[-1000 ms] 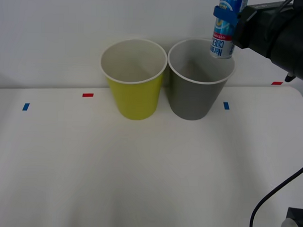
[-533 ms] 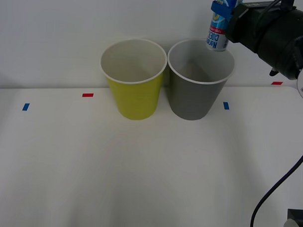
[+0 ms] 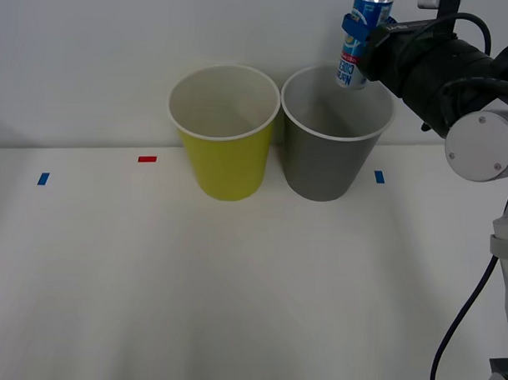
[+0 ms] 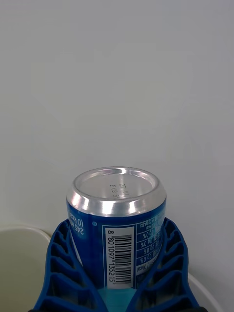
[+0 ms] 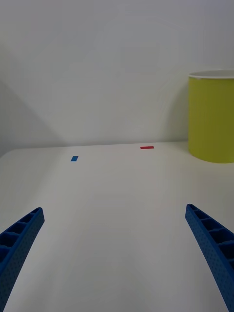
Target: Put cans in the gray bin and PET bottles in the light green bin.
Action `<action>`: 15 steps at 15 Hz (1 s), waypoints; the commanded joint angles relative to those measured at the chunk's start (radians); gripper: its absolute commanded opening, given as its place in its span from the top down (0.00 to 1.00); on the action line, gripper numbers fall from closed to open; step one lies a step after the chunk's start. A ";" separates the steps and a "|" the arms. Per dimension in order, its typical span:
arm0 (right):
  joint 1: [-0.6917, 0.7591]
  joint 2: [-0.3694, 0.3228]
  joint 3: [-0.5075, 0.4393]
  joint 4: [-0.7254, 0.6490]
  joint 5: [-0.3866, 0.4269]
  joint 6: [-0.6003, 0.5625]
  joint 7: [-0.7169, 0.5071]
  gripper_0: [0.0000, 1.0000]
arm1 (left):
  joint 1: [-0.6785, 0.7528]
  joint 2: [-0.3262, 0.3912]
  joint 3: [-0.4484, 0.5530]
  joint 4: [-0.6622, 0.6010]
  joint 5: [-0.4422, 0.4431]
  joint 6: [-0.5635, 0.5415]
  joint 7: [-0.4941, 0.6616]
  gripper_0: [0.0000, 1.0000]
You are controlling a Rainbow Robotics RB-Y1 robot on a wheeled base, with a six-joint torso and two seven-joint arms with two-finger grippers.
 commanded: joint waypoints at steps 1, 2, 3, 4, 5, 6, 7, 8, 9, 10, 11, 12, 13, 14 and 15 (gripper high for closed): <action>0.000 -0.001 0.011 0.024 0.008 -0.034 0.020 1.00 | 0.000 0.000 0.000 0.000 0.000 0.000 0.000 0.00; 0.000 -0.001 0.017 0.030 0.008 -0.057 0.024 1.00 | 0.000 0.000 0.000 0.000 0.000 0.000 0.000 0.00; 0.000 -0.004 0.023 0.033 0.008 -0.074 0.026 1.00 | 0.000 0.000 0.000 0.000 0.000 0.000 0.000 0.00; 0.000 -0.007 0.029 0.035 0.008 -0.087 0.029 1.00 | 0.000 0.000 0.000 0.000 0.000 0.000 0.000 0.00; 0.000 -0.010 0.039 0.035 0.005 -0.103 0.029 1.00 | 0.000 0.000 0.000 0.000 0.000 0.000 0.000 0.00; 0.000 -0.013 0.043 0.035 0.002 -0.120 0.029 1.00 | 0.000 0.000 0.000 0.000 0.000 0.000 0.000 0.00; 0.000 -0.021 0.046 0.035 -0.006 -0.134 0.032 1.00 | 0.000 0.000 0.000 0.000 0.000 0.000 0.000 0.00; 0.000 -0.025 0.048 0.035 -0.021 -0.147 0.037 1.00 | 0.000 0.000 0.000 0.000 0.000 0.000 0.000 0.00; 0.000 -0.025 0.048 0.035 -0.035 -0.160 0.040 1.00 | 0.000 0.000 0.000 0.000 0.000 0.000 0.000 0.00; 0.000 -0.028 0.048 0.035 -0.035 -0.166 0.044 1.00 | 0.000 0.000 0.000 0.000 0.000 0.000 0.000 0.00; 0.000 -0.033 0.048 0.035 -0.034 -0.166 0.051 1.00 | 0.000 0.000 0.000 0.000 0.000 0.000 0.000 0.00; 0.000 -0.036 0.048 0.033 -0.034 -0.166 0.054 1.00 | 0.000 0.000 0.000 0.000 0.000 0.000 0.000 0.00; 0.000 -0.038 0.048 0.033 -0.034 -0.166 0.054 1.00 | 0.000 0.000 0.000 0.000 0.000 0.000 0.000 0.00; 0.002 -0.039 0.048 0.033 -0.034 -0.166 0.054 0.91 | 0.000 0.000 0.000 0.000 0.000 0.000 0.000 0.00; 0.002 -0.044 0.048 0.035 -0.035 -0.166 0.054 0.46 | 0.000 0.000 0.000 0.000 0.000 0.000 0.000 0.00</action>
